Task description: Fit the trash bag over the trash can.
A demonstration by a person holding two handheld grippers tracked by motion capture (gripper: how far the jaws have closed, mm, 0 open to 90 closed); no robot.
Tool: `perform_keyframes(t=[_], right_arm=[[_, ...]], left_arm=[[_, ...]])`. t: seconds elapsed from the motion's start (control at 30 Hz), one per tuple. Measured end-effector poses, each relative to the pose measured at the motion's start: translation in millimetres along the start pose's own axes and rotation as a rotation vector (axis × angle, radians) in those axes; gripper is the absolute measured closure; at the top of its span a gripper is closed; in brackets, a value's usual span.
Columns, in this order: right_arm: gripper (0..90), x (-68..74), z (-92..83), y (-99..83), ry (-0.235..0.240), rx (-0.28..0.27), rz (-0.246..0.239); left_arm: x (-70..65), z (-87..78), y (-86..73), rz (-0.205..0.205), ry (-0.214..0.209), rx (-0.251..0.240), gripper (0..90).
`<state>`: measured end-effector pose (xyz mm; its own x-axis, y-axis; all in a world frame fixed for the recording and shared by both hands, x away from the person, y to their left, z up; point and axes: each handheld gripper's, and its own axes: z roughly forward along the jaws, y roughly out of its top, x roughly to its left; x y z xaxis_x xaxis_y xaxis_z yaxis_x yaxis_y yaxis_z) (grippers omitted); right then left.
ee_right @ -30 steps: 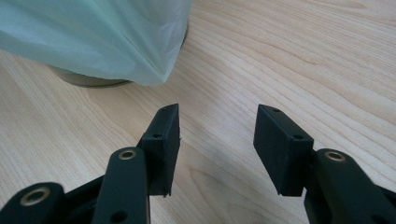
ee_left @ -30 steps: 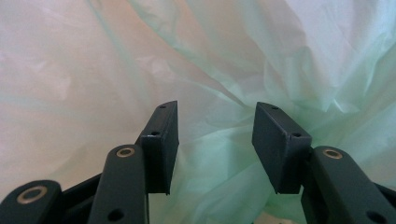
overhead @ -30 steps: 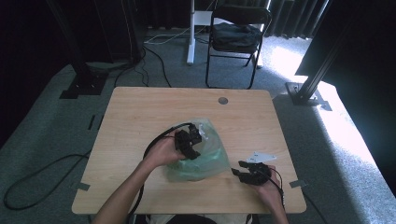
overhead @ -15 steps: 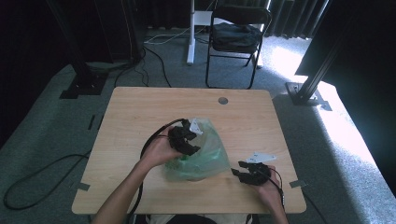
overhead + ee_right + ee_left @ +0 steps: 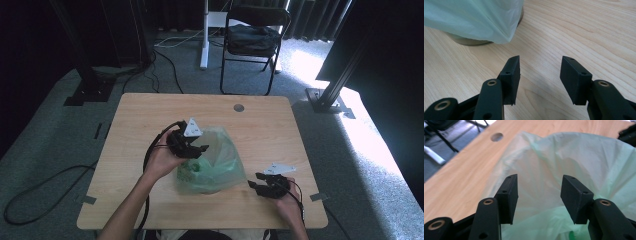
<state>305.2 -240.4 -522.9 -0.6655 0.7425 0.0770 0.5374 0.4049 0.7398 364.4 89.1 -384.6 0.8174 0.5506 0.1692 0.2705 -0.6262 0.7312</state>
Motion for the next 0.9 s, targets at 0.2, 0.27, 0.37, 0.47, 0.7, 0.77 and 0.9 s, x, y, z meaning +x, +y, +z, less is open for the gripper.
perform_keyframes(t=[0.2, 0.27, 0.37, 0.47, 0.7, 0.77, 0.9], right_arm=[[49.8, -0.8, -0.2, -0.5, -0.003, -0.003, 0.002], [49.8, -1.0, -0.2, -0.6, -0.004, -0.002, 0.002], [49.8, -1.3, -0.2, -0.7, -0.006, -0.002, 0.002], [49.8, -1.3, 0.0, -0.8, -0.005, 0.001, 0.005], [49.8, -1.4, 0.4, -1.0, -0.005, 0.002, 0.003], [49.8, -1.4, 0.6, -1.0, -0.006, 0.002, 0.002], [49.8, -1.3, 0.2, -0.9, -0.006, 0.001, 0.004]], left_arm=[[7.7, -9.9, -6.8, -0.061, 0.035, -0.078, 48.5], [9.9, -11.6, -8.1, -0.072, 0.041, -0.084, 48.5], [13.3, -14.6, -11.1, -0.091, 0.048, -0.098, 48.5], [16.8, -17.4, -17.5, -0.114, 0.057, -0.110, 48.4], [23.8, -25.3, -26.1, -0.175, 0.084, -0.170, 48.5], [26.6, -28.2, -28.6, -0.195, 0.097, -0.186, 48.5], [31.3, -32.4, -34.1, -0.230, 0.116, -0.212, 48.5]])
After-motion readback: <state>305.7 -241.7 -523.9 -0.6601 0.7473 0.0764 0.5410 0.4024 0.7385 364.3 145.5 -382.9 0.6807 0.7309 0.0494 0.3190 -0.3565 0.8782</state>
